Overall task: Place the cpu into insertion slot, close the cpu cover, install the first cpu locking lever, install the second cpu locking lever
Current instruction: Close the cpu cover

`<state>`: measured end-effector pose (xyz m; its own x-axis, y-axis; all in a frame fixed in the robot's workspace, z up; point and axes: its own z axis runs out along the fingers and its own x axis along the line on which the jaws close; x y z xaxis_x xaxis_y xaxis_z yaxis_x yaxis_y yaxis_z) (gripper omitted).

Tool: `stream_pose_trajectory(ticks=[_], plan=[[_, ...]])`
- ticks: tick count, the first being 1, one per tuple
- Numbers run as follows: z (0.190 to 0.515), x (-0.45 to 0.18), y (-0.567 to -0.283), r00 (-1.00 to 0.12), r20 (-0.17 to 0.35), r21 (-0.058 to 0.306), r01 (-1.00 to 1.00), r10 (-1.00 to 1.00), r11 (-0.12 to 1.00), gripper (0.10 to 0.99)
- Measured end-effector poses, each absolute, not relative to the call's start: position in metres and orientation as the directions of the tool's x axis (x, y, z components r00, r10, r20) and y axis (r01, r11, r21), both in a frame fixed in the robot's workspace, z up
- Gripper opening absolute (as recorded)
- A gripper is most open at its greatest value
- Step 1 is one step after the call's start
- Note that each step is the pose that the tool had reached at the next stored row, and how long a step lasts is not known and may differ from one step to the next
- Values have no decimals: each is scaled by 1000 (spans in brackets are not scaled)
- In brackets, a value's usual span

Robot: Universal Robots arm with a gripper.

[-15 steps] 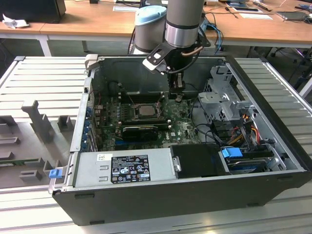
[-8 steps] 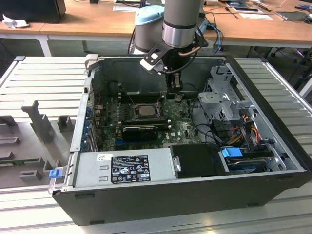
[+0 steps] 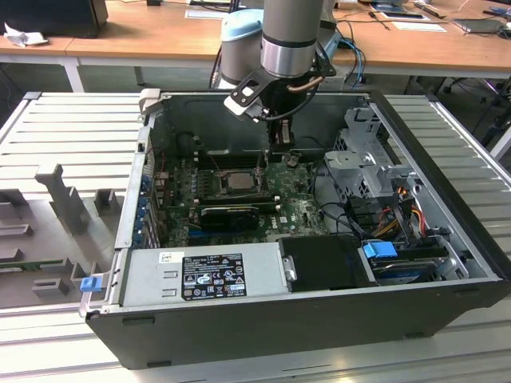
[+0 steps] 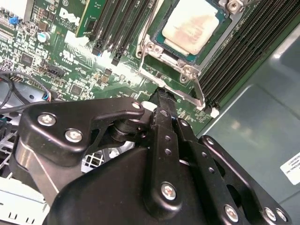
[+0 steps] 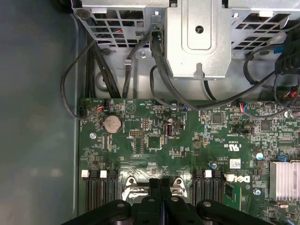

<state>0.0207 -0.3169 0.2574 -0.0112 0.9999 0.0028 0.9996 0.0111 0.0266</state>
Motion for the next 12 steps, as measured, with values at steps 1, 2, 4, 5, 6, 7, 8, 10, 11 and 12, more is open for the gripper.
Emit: stream_pose_trajectory(ticks=[1, 2, 4, 5, 6, 7, 8, 10, 11, 12], plan=[[257, 19, -317, -11, 3, 27, 1000, 1000, 11, 106], [257, 18, -317, -11, 3, 27, 1000, 1000, 11, 106], [257, 17, -317, -11, 3, 27, 1000, 1000, 11, 106], [257, 17, -317, -11, 3, 27, 1000, 1000, 11, 106], [257, 17, -317, -11, 3, 27, 1000, 1000, 11, 106], [257, 16, -317, -11, 3, 27, 1000, 1000, 11, 106], [257, 16, -317, -11, 3, 27, 1000, 1000, 11, 106], [257, 15, -317, -11, 3, 27, 1000, 1000, 11, 106], [257, 14, -317, -11, 3, 27, 1000, 1000, 11, 106], [257, 14, -317, -11, 3, 27, 1000, 1000, 11, 106]])
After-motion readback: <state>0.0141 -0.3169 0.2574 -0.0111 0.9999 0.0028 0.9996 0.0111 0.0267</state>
